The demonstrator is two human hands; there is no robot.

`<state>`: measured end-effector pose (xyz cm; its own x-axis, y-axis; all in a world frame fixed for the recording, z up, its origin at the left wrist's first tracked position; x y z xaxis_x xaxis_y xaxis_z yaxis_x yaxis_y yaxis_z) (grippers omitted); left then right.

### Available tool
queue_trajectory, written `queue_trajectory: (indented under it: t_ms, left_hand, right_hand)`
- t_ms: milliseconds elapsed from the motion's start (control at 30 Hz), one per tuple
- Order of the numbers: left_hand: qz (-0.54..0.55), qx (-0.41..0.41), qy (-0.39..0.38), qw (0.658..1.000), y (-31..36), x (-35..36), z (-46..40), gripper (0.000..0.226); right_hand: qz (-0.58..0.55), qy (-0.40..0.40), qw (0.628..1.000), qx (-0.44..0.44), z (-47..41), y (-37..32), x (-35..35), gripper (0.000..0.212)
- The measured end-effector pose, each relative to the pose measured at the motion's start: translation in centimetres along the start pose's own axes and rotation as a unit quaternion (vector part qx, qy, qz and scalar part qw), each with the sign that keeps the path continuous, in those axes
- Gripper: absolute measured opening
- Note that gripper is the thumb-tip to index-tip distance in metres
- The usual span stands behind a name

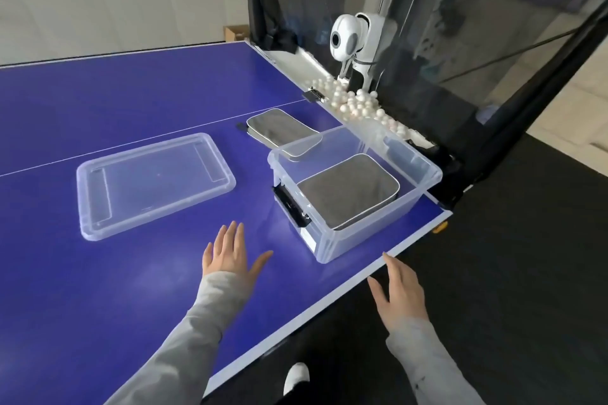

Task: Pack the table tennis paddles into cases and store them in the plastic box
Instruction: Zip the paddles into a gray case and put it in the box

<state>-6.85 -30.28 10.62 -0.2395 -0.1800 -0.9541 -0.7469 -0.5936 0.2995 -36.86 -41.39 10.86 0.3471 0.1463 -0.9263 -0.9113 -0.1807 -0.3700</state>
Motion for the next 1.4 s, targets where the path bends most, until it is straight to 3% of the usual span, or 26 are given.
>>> queue_trajectory:
  t_ms: [333,600,867,1000,1167,1400]
  left_hand:
    - [0.099,-0.052,0.019,0.993,6.2,0.0,-14.0,0.081]
    - [0.112,-0.112,0.027,0.987,7.9,-0.4,-23.0,0.078]
    - [0.204,-0.273,-0.018,0.94,8.5,3.2,-26.3,0.064]
    - [0.176,-0.319,0.039,0.93,8.2,3.2,-25.6,0.053]
    - [0.2,-0.348,0.059,0.914,7.9,3.1,-25.6,0.055]
    - [0.209,-0.373,0.084,0.9,7.2,3.2,-25.4,0.057]
  right_hand:
    - [0.02,0.023,0.992,-0.122,-14.7,-4.1,-4.8,0.052]
    - [0.056,0.011,0.979,-0.197,-26.0,-9.2,-5.2,0.05]
    - [0.073,-0.034,0.961,-0.263,-40.6,-15.7,-3.6,0.05]
    - [0.086,-0.072,0.952,-0.286,-47.3,-18.8,-0.8,0.048]
    - [0.137,-0.156,0.935,-0.288,-53.3,-21.4,5.6,0.05]
    - [0.213,-0.263,0.917,-0.211,-58.2,-22.1,14.4,0.075]
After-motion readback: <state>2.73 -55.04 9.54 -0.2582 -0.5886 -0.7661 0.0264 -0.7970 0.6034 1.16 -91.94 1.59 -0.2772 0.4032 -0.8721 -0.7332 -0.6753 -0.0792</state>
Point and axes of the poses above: each hand's wrist, its own z-axis away from the middle knuckle, its own x-axis out of the palm, y = z × x, the point moved 8 cm from there along -z, towards the middle knuckle, and after that the axes turned 1 degree about x, right-handed, at the moved point
